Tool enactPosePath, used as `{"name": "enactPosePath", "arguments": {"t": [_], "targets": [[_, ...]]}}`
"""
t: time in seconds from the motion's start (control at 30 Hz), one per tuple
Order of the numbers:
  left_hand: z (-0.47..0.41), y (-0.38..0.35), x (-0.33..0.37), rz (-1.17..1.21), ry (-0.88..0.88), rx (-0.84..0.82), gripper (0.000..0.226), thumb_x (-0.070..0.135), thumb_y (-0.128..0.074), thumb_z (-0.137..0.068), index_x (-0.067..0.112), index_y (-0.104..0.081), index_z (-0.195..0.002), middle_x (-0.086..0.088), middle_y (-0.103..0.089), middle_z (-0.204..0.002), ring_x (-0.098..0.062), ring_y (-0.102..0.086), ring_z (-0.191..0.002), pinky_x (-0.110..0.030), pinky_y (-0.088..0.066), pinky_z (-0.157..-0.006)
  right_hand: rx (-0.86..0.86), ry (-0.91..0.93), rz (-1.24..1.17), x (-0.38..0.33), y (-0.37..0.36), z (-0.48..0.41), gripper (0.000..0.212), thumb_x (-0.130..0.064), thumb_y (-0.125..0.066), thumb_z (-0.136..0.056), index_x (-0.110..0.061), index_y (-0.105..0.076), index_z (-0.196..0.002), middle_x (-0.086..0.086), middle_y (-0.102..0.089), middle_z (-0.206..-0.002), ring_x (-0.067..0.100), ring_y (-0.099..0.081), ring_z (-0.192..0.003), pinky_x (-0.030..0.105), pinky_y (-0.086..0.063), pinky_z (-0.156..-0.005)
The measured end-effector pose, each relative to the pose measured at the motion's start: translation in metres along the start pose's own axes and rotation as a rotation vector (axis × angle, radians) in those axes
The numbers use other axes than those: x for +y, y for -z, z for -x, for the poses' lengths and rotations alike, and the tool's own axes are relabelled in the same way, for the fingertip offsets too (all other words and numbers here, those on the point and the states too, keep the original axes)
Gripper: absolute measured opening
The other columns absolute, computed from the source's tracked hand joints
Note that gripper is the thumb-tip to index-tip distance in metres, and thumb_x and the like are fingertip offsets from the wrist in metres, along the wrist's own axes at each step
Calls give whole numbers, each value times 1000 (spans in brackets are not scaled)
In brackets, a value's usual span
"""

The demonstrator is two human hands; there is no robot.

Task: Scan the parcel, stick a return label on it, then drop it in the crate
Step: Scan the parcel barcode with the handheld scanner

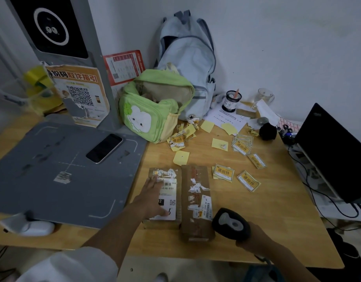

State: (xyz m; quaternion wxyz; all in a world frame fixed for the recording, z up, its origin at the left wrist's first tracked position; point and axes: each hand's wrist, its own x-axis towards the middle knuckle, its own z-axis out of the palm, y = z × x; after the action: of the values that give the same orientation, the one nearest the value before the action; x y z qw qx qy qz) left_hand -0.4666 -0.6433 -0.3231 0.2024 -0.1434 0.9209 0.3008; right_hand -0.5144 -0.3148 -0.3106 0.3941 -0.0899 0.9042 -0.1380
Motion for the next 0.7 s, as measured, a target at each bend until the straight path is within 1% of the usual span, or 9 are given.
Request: {"name": "enactPosePath", "arguments": {"t": [0.07,0.13,0.23,0.33,0.4,0.47,0.5,0.6,0.7], "targets": [[-1,0,0,-5,-2,4,115,36,-82,-67,22,-6,-153,5,15,-162,-19,17,-149,-49,-14,-120,-3,-15,-11,-2,-2,-1,21,-2,-59,-77,-19,-48,-72,-7,-55,-69,4,-49,-60,9,-36,-46],[-1,0,0,-6,-2,5,115,36,-82,-68,22,-6,-152,6,15,-162,-18,17,-149,-50,-16,-119,19,-29,-24,-3,-5,-4,22,-1,-59,-76,-21,-49,-73,-6,-57,-72,10,-52,-64,11,-35,-49],[0,0,-2,-13,-11,-5,114,37,-81,-68,23,-6,-153,7,17,-162,-18,17,-149,-51,-19,-118,42,-35,-67,-7,-9,-3,25,1,-59,-75,-23,-51,-74,-10,-56,-69,10,-53,-64,11,-36,-48],[1,1,-3,-24,-23,-12,113,38,-79,-70,24,-4,-153,8,19,-161,-18,18,-148,-52,-22,-117,47,-34,-50,-14,-16,4,21,-1,-59,-79,-19,-54,-88,-10,-55,-74,9,-53,-67,11,-39,-52],[2,2,-3,-32,-34,-14,112,39,-78,-71,25,-3,-153,7,19,-161,-19,18,-148,-53,-22,-117,92,-32,-34,-16,-19,7,18,-5,-59,-80,-15,-59,-95,-5,-59,-77,10,-54,-69,12,-41,-58],[3,4,-3,-33,-42,-14,111,39,-78,-71,25,-3,-152,7,19,-161,-19,18,-148,-54,-22,-117,155,-16,56,-21,-15,11,6,-11,-57,-82,-14,-62,-85,-6,-59,-70,11,-58,-65,17,-44,-61],[3,4,-4,-33,-42,-16,111,39,-78,-71,26,-3,-152,7,19,-161,-18,18,-148,-54,-22,-117,185,4,104,-24,-11,13,7,-14,-56,-82,-16,-60,-77,-8,-57,-64,11,-59,-63,16,-43,-58],[4,3,-4,-37,-41,-19,111,39,-77,-72,26,-2,-152,7,20,-161,-18,19,-148,-54,-22,-117,205,23,189,-36,5,19,33,-13,-54,-83,-30,-42,-58,-11,-48,-55,5,-49,-52,15,-33,-47],[3,3,-3,-49,-39,-19,111,40,-76,-73,26,-1,-152,7,20,-161,-19,19,-148,-54,-22,-116,164,30,247,-44,19,21,37,-8,-54,-81,-30,-39,-56,-11,-46,-56,2,-43,-50,14,-32,-47]]}}
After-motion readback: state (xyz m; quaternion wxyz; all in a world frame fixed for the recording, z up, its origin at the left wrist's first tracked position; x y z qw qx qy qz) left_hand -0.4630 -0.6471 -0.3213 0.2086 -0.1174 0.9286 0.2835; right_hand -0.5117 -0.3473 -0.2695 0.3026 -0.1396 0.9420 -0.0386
